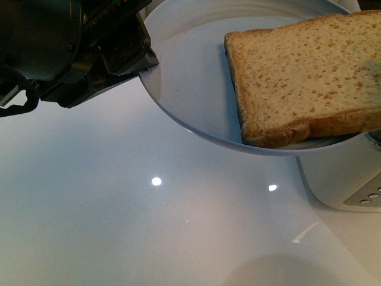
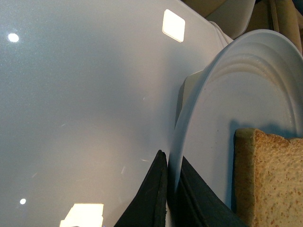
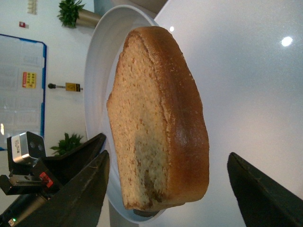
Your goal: Left arm holds plate, right arm toasts bread
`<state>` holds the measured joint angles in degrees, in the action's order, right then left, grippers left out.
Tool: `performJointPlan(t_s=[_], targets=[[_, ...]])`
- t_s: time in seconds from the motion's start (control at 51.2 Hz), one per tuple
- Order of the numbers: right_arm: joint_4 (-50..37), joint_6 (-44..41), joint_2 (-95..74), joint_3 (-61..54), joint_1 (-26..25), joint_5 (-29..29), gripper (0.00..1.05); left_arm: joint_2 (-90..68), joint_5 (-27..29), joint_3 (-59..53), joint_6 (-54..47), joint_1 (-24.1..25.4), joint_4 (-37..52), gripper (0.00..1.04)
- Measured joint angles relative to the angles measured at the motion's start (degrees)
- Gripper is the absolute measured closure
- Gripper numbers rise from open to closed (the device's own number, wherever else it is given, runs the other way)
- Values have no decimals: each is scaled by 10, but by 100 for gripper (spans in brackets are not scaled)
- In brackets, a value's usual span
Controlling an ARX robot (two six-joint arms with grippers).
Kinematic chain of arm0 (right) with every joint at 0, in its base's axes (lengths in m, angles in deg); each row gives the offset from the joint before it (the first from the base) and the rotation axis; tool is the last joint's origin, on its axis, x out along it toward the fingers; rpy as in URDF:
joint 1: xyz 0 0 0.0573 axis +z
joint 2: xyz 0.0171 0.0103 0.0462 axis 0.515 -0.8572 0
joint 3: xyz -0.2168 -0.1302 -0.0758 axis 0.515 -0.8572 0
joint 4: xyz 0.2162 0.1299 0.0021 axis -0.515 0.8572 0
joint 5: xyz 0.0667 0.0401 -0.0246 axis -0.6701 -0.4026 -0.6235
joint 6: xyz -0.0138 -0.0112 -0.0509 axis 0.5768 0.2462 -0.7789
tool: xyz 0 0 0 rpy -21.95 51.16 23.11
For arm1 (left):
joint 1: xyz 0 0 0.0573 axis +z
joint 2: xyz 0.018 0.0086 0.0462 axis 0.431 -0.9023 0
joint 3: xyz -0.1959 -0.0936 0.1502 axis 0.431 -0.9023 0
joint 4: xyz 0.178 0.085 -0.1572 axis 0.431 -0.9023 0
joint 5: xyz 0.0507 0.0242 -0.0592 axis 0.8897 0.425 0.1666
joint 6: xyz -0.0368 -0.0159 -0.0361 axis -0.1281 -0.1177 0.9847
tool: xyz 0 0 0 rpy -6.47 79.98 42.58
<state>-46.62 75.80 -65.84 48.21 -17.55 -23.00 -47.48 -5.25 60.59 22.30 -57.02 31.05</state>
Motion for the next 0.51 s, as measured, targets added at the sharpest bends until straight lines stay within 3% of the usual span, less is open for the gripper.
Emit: performJointPlan(t_s=[0.293,0.41,0.508], targets=[[1,5,0,0,0,1,85,0,0,0,0,0,0,102],[1,6,1,0,0,1,99,0,0,0,0,0,0,102],[9,7,7,0,-3,-1,101,0,0,0,0,0,0,102]])
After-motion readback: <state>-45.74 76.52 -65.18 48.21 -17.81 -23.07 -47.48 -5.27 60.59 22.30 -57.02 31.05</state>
